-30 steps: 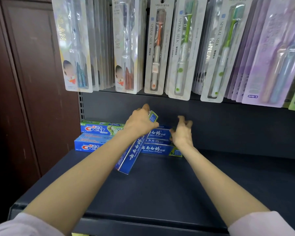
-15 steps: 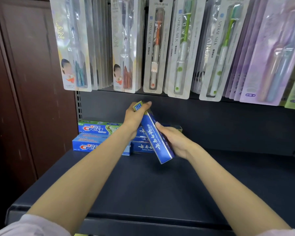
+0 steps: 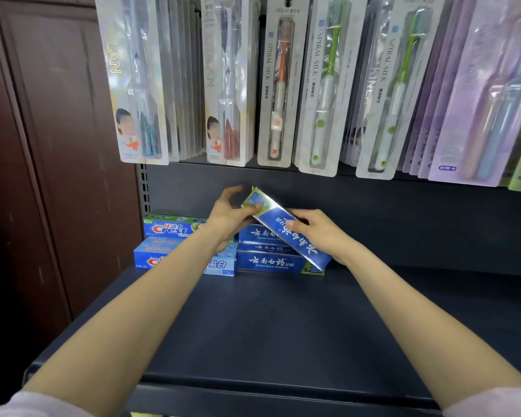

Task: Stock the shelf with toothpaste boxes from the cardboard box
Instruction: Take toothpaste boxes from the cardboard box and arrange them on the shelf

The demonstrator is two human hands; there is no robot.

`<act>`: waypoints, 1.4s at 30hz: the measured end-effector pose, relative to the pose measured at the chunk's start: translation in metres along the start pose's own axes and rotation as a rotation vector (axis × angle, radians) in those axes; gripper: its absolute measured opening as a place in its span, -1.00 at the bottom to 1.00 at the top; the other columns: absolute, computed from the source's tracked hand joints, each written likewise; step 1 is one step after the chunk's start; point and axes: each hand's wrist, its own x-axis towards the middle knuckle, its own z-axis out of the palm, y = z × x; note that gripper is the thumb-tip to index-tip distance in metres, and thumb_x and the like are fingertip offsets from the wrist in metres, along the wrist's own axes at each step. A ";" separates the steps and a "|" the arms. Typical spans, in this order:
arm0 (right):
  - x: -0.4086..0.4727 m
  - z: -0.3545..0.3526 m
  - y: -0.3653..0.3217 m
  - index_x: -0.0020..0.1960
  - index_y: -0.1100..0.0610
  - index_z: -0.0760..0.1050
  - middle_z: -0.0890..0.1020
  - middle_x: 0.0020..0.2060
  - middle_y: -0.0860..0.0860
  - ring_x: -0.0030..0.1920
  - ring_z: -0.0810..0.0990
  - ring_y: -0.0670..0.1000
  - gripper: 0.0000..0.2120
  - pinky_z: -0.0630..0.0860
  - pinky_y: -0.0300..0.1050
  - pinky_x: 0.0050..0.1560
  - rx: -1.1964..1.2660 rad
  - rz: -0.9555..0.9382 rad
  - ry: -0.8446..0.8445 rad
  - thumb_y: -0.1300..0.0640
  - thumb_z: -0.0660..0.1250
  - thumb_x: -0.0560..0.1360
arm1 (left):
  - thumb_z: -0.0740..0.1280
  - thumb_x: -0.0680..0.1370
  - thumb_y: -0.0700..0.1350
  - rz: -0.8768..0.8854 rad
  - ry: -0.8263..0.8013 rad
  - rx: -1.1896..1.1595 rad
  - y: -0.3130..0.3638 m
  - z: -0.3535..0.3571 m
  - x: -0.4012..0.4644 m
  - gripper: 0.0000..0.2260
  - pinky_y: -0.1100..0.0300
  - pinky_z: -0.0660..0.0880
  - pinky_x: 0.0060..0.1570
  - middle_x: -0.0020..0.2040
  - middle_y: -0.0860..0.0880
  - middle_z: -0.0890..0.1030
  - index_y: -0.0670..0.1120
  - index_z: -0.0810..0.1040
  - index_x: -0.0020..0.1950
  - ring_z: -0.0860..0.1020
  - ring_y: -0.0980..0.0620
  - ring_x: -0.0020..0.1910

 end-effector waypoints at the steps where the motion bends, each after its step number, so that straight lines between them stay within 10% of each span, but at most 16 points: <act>1: 0.002 0.003 0.000 0.28 0.12 0.45 0.64 0.04 0.11 -0.03 0.61 0.05 -0.73 0.52 0.03 0.07 0.069 0.009 0.043 0.12 0.20 0.60 | 0.39 0.50 -0.24 -0.033 -0.033 -0.028 0.000 0.000 0.000 -0.51 0.16 0.61 -0.05 0.11 -0.18 0.59 -0.11 0.27 0.36 0.64 -0.03 -0.08; 6: 0.011 0.017 0.001 0.18 0.27 0.41 0.60 0.01 0.15 -0.09 0.63 0.04 -0.65 0.62 -0.01 -0.08 0.417 0.152 0.230 0.06 0.33 0.52 | 0.39 0.51 -0.13 -0.082 -0.294 0.377 -0.002 0.010 -0.007 -0.52 0.20 0.60 -0.18 0.03 -0.09 0.64 -0.10 0.34 0.39 0.63 0.04 -0.12; 10: 0.007 0.012 0.002 0.22 0.23 0.28 0.39 0.20 0.14 0.12 0.51 0.12 -0.36 0.47 -0.08 0.01 -0.083 0.083 0.508 0.00 0.52 0.33 | 0.40 0.49 -0.20 0.086 -0.259 0.555 0.006 0.005 0.001 -0.50 0.23 0.58 -0.11 -0.01 -0.03 0.62 -0.09 0.39 0.42 0.60 0.06 -0.18; 13: -0.002 0.009 0.002 0.40 0.13 0.15 0.23 0.31 0.15 0.26 0.38 0.15 -0.14 0.47 0.03 0.13 -0.434 -0.053 0.679 0.00 0.56 0.28 | 0.39 0.51 -0.14 0.225 -0.331 0.970 0.013 0.002 0.006 -0.50 0.26 0.42 0.13 0.27 -0.04 0.55 -0.03 0.37 0.44 0.54 0.03 0.14; 19: 0.007 0.004 0.017 0.43 0.01 0.29 0.42 0.30 0.00 0.31 0.36 0.07 -0.47 0.31 -0.03 0.32 -0.771 -0.141 0.219 0.02 0.34 0.50 | 0.33 0.55 -0.07 0.329 -0.369 1.291 0.003 0.006 0.020 -0.55 -0.09 0.25 0.39 0.40 0.02 0.41 0.11 0.36 0.42 0.34 -0.05 0.39; 42: -0.004 0.018 0.031 0.45 0.08 0.28 0.33 0.41 0.00 0.38 0.32 0.07 -0.50 0.31 -0.04 0.38 -0.690 -0.031 0.223 0.10 0.30 0.53 | 0.26 0.54 -0.07 0.478 -0.081 1.474 -0.028 0.009 0.002 -0.59 0.03 0.33 0.24 0.33 -0.05 0.41 -0.01 0.36 0.39 0.35 -0.08 0.31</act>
